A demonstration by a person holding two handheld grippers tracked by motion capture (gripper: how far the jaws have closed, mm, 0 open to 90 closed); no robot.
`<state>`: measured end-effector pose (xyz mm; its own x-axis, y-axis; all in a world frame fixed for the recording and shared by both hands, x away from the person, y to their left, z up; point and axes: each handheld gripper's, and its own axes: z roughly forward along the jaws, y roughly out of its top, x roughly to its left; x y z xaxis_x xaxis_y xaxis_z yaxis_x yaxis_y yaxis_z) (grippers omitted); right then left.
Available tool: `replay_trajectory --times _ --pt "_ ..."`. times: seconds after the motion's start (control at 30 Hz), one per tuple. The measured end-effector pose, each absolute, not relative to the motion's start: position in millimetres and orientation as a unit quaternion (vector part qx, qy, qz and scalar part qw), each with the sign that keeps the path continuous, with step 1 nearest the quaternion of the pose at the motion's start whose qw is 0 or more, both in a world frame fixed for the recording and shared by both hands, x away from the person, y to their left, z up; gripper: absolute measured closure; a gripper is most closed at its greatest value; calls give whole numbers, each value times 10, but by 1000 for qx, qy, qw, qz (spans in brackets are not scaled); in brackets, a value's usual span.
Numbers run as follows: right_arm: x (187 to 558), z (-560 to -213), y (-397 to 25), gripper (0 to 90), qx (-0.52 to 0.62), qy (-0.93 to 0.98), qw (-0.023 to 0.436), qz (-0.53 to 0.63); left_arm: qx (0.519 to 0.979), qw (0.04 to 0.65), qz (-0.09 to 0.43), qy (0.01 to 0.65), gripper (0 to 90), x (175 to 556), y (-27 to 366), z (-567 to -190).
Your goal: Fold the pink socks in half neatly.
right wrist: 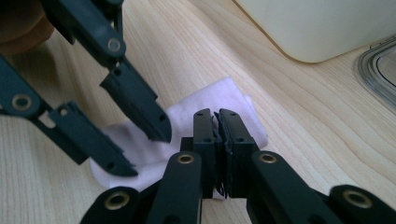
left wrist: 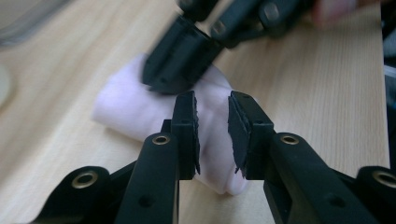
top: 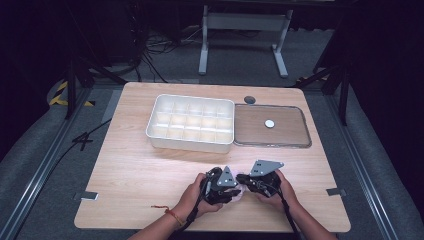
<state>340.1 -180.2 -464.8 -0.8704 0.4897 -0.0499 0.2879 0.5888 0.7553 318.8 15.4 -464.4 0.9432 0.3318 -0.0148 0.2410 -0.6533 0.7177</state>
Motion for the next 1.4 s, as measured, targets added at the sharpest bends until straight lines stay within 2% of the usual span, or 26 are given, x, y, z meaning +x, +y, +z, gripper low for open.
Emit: replay_trajectory --times 0.13,0.23,0.4,0.5,0.57,0.7,0.93,1.17,1.4 --pt "3395 -4623 -1808 826 221 885 135 386 911 380 61 150 738 3162 152 -4645" --pt "3407 -4609 -1826 825 223 886 143 380 915 372 74 138 740 3133 141 -4652" --pt "3457 -4607 -1876 825 234 886 151 370 914 375 66 137 740 3154 153 -4659" --pt "3464 -4596 -1883 850 232 887 153 368 916 372 68 133 740 3147 154 -4659" --pt "3449 -4560 -1876 881 231 881 173 374 918 367 72 129 740 3127 146 -4655" --pt "3402 -4482 -1856 894 223 868 168 411 918 369 63 130 747 3146 160 -4658" --pt "3381 -4613 -1740 895 202 889 151 382 919 366 69 126 756 3135 151 -4659" --pt "3481 -4723 -1863 898 238 886 176 356 916 375 57 132 757 3161 163 -4674" --pt "3398 -4478 -1911 897 230 863 179 413 918 369 63 129 757 3147 155 -4666"
